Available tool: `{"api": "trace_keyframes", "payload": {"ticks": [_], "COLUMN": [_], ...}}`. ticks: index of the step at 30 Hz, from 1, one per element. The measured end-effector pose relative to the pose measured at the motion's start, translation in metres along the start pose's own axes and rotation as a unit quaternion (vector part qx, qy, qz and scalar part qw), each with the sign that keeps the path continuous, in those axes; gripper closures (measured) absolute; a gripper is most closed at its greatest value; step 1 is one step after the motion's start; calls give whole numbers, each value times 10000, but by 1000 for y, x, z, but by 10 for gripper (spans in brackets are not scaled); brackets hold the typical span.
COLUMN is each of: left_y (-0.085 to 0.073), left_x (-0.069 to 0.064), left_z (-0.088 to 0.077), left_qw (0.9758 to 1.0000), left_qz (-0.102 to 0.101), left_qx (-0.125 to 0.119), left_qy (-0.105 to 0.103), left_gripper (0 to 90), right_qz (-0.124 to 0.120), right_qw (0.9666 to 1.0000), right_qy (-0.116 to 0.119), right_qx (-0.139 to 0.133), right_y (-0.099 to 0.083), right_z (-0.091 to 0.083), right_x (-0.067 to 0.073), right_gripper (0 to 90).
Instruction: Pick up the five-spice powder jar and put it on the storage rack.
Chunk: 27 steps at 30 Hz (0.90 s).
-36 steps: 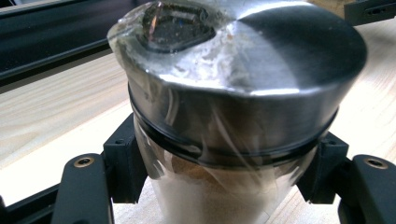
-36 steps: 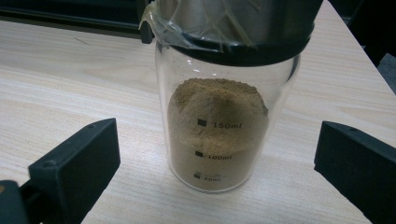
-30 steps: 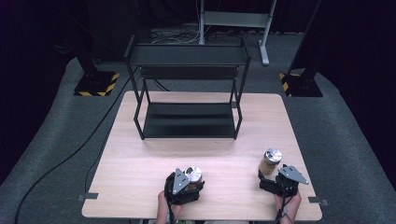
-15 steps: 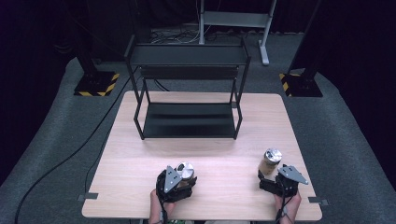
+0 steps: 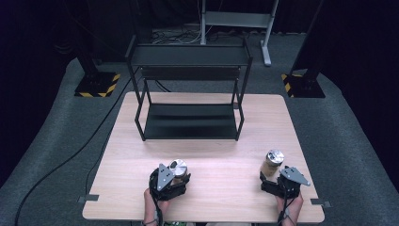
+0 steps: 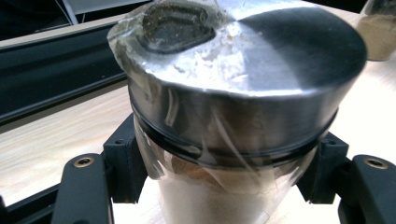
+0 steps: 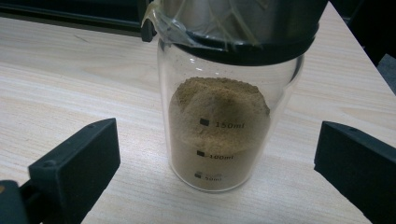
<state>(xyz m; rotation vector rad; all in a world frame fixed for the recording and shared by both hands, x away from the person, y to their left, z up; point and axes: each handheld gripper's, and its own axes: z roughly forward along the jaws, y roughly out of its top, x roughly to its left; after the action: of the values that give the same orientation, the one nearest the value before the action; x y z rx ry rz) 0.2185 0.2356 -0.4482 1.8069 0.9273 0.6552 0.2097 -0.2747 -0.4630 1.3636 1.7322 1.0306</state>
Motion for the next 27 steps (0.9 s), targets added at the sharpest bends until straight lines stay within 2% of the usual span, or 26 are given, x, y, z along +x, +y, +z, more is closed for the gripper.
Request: {"api": "trace_keyframes", "payload": {"ticks": [9,27], "left_y": [1,4], "left_x": [6,19], "left_z": [-4,-4], "left_qw": [9999,9994], "left_qz": [-50,-176], "left_qx": [-32,-30], "left_qy": [150,288], "left_gripper": [311,311], "right_qz": [0,-16], "right_qw": [10000,10000], "right_qy": [7,-1], "right_qx": [1,7], "right_y": [0,0], "right_z": [0,0], "right_x": [0,0], "right_gripper": [0,0]}}
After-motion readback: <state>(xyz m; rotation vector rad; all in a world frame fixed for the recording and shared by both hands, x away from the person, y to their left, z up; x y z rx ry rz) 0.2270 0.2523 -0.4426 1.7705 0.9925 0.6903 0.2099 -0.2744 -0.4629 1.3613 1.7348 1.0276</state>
